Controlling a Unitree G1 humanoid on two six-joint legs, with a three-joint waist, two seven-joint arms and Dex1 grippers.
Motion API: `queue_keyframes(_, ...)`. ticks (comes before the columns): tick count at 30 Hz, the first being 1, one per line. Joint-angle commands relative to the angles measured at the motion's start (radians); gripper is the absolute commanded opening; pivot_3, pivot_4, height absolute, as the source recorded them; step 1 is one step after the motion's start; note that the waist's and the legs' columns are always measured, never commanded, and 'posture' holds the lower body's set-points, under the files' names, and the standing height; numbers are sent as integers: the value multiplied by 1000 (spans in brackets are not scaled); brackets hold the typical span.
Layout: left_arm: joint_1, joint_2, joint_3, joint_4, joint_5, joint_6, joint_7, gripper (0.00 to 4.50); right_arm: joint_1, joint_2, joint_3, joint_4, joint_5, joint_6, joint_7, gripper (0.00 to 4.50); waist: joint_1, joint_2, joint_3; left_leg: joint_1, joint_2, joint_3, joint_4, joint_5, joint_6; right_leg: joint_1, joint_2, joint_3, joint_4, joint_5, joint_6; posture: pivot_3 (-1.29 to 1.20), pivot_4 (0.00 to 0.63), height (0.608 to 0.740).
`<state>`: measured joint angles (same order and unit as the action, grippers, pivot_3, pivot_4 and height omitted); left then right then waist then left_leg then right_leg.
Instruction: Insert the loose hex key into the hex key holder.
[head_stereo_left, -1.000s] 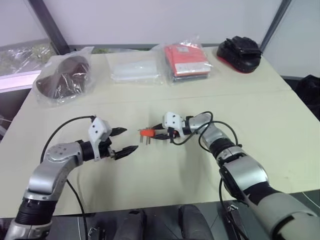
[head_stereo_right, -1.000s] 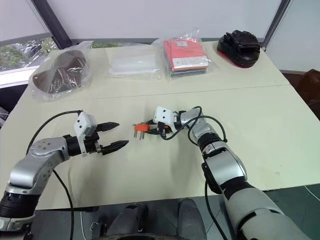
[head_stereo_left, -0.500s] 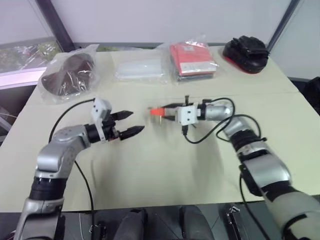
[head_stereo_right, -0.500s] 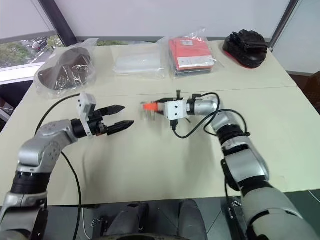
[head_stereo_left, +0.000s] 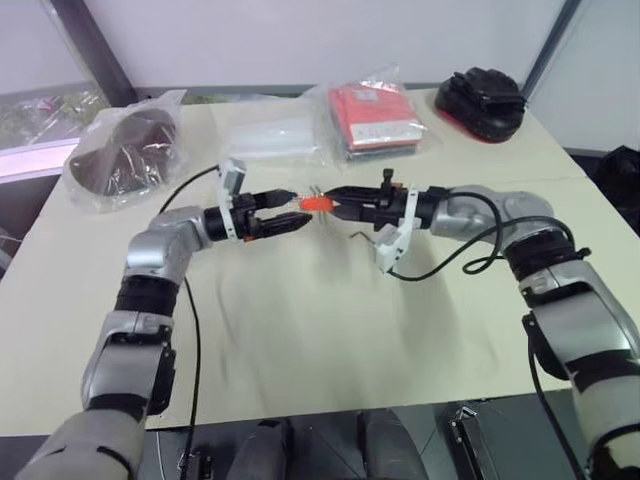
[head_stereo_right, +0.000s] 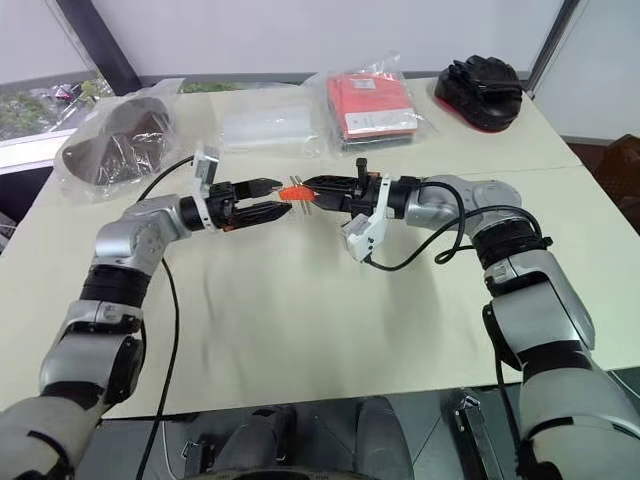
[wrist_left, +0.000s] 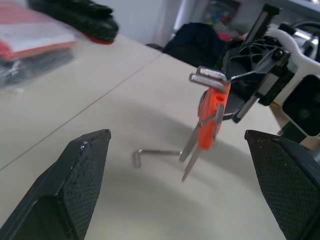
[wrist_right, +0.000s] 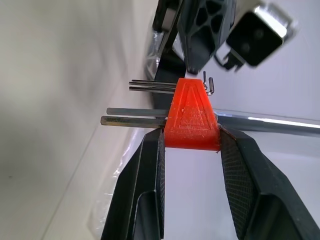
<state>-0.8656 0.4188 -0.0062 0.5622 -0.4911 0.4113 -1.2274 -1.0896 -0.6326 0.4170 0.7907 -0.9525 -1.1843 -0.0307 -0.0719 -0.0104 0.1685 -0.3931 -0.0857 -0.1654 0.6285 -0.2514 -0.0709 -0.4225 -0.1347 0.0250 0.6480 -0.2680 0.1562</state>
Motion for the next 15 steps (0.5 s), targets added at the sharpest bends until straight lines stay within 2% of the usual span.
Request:
queue_keyframes(1,-48,-13,12,42,12,-39,-41,4500,-30,-22,-1,-27,8,1,-39,977,0,0,0,0,0,0,0,0,0,0,0,0,0,0,0,0,150,740)
queue_keyframes(15,-83,-73,37,103,23,-59,-60,4500,-23,-21,23,-34,34,18,-44,977,0,0,0,0,0,0,1,0,0,0,0,0,0,0,0,0,150,740)
